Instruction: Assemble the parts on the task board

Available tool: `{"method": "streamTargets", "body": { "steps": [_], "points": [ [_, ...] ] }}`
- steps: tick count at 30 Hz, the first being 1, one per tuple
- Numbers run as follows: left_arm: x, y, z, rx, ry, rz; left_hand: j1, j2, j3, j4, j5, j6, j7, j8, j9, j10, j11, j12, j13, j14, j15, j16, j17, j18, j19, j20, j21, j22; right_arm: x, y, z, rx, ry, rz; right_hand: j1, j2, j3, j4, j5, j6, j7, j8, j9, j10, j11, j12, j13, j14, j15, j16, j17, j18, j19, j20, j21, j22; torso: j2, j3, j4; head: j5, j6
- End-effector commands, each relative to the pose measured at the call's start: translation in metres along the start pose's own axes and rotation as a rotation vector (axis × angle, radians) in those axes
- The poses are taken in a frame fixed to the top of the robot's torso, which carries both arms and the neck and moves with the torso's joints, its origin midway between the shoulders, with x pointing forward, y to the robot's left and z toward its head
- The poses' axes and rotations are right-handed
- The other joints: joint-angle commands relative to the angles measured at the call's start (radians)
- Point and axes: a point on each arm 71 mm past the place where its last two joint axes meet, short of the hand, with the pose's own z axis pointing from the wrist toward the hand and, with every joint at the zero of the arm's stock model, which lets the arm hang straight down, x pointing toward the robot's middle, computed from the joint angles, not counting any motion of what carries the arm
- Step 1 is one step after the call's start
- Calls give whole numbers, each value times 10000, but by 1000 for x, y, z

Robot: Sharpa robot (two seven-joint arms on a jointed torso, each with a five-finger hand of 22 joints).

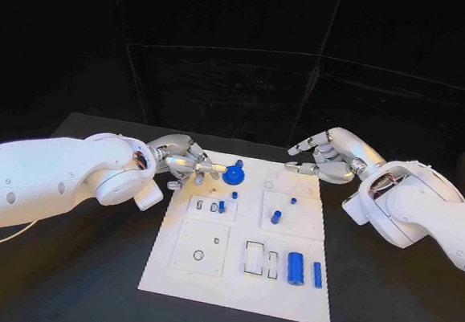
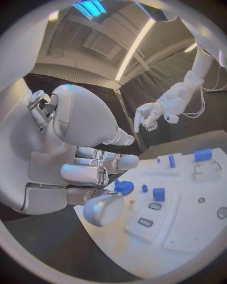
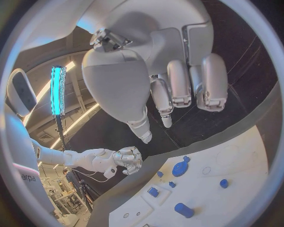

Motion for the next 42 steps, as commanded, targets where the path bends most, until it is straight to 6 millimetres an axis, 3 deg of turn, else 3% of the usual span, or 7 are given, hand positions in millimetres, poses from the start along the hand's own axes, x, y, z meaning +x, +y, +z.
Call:
{"method": "streamTargets", "body": {
  "steps": [1,4,8,14,23,29,42],
  "points": [
    [3,9,2,-2308,658,2868,-68,128,-183,266,45,-216,16,427,381,-171,-72,1038,1019,937,-95,263,2264,-210,110,21,741,968,-1,-4,-1,177,598,840,72,2,-10,-38,42,71,-30,42,12,-48,-45,-49,545,695,-44,-71,1278,73,-27,-67,-68,516,-129,59,-4,57,-93],
    [3,5,8,-2912,555,3370,-165,174,-557,598,-17,-634,14,1068,952,-441,-82,1876,1809,966,-65,386,2396,-280,198,-13,1243,1652,-6,-9,-1,342,558,816,77,-1,-21,-43,46,71,-32,45,11,-47,-47,-48,545,691,-47,-83,1261,76,-35,-70,-76,501,-203,88,-15,99,-127],
    [7,3,21,-3679,828,3927,-214,219,-1030,973,-30,-1217,-70,2226,1894,-335,-153,3152,2936,1032,-128,606,2627,-383,370,-67,1723,2372,-9,-12,-1,439,508,738,83,1,-31,-48,55,70,-34,48,9,-46,-49,-47,545,686,-50,-95,1245,81,-47,-74,-88,479,-283,135,-2,160,-189],
    [16,1,36,-4105,1171,4230,-232,303,-1300,1158,-39,-1429,-161,2842,2368,-45,-182,3875,3614,1032,-172,606,2627,-487,507,-89,2123,3003,-13,-15,3,539,408,630,100,16,-49,-59,89,70,-38,57,7,-43,-54,-44,544,685,-57,-102,1241,78,-42,-81,-88,487,-377,189,-13,228,-228],
    [28,-4,54,-4378,1278,4429,-446,246,-1624,1368,-56,-1557,-212,3170,2618,118,-213,4239,3955,1032,-210,606,2627,-517,531,-111,2253,3203,-14,-18,6,650,384,512,102,28,-77,-63,140,72,-43,68,4,-41,-59,-44,540,684,-63,-111,1232,79,-45,-89,-95,479,-412,200,-37,268,-287],
    [34,-7,61,-4458,1465,4598,-470,247,-1660,1385,-55,-1573,-216,3201,2642,130,-217,4270,3984,1032,-213,606,2627,-514,524,-115,2248,3193,-14,-18,8,717,453,453,85,35,-101,-53,164,72,-45,74,2,-46,-62,-53,530,680,-66,-126,1213,84,-55,-93,-107,457,-397,188,-28,240,-265],
    [42,-9,68,-4585,1839,4847,-429,276,-1672,1361,-51,-1597,-223,3248,2679,154,-222,4330,4045,1032,-217,606,2627,-500,497,-119,2214,3133,-13,-19,11,786,477,398,75,40,-114,-47,176,72,-47,78,1,-46,-63,-54,528,678,-68,-132,1205,85,-58,-96,-111,450,-398,187,-22,219,-383]
  ]
}}
